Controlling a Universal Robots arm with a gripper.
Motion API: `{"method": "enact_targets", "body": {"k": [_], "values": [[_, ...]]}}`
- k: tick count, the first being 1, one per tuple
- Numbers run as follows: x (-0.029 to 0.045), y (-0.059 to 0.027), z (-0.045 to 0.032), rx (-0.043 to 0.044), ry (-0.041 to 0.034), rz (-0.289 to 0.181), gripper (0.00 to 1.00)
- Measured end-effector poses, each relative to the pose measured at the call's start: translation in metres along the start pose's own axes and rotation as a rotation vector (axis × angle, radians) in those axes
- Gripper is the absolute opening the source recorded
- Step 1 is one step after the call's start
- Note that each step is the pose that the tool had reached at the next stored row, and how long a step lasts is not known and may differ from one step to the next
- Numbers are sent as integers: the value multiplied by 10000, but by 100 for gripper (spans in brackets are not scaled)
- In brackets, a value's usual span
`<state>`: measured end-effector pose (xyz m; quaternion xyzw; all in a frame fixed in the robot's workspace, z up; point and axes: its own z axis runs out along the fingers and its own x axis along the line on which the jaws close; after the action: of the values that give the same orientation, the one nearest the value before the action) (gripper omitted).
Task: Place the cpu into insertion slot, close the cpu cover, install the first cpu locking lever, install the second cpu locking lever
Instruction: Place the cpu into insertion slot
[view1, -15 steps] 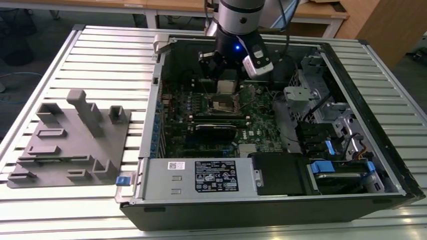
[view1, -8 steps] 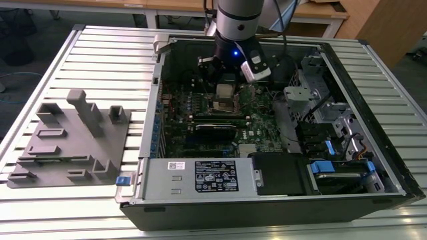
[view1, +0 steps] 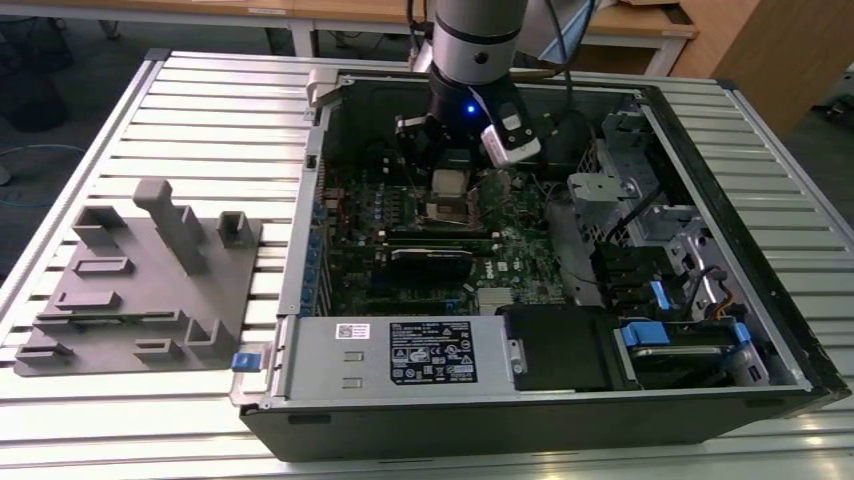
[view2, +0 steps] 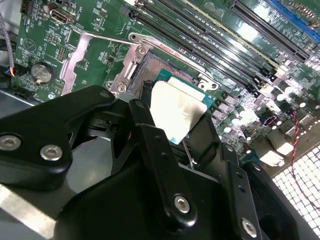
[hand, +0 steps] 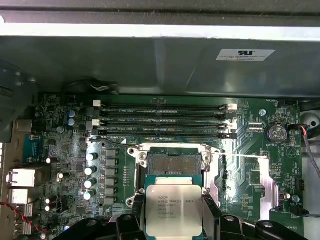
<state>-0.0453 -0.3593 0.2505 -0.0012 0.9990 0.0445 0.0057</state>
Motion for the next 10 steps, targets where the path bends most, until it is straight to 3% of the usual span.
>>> {"method": "enact_targets", "body": {"k": [10], "values": [[1,37,52,3,-1,0,54]]}}
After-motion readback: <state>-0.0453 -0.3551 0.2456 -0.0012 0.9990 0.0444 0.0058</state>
